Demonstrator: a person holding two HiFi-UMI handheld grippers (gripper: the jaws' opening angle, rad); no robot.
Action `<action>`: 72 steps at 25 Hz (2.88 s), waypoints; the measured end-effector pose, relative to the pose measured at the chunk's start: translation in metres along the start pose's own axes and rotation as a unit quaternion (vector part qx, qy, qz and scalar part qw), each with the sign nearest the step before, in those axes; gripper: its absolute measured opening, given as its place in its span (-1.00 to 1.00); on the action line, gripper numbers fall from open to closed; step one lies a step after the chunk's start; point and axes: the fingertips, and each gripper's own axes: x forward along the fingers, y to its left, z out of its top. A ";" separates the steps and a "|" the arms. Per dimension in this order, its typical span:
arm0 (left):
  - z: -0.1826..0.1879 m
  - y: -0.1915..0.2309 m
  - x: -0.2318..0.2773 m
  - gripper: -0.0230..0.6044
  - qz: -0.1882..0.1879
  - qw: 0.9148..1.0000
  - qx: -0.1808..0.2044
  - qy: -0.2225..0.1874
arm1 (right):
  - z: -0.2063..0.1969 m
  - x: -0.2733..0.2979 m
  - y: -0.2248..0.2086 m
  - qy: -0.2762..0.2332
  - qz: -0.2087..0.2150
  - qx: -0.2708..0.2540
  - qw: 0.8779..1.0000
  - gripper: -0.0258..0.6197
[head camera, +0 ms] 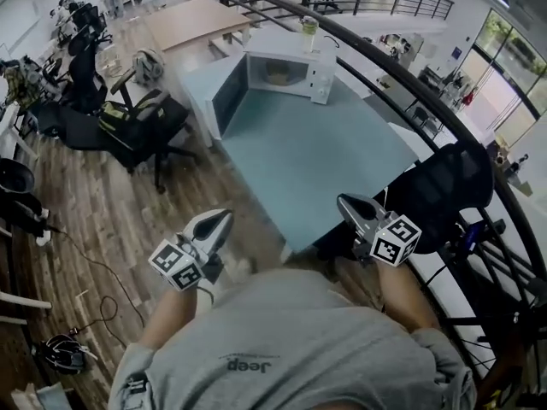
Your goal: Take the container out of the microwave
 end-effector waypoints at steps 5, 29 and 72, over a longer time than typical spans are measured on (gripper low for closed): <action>0.037 0.105 0.054 -0.87 -0.056 0.998 0.002 0.025 | 0.032 0.084 -0.048 -0.008 -0.048 0.008 0.999 -0.91; 0.032 0.215 0.227 -0.87 -0.062 0.996 -0.014 0.054 | 0.070 0.195 -0.228 0.025 -0.041 0.002 0.999 -0.91; -0.070 0.421 0.386 -0.87 0.031 0.996 -0.022 0.080 | -0.027 0.483 -0.474 0.179 -0.040 -0.222 0.958 -0.77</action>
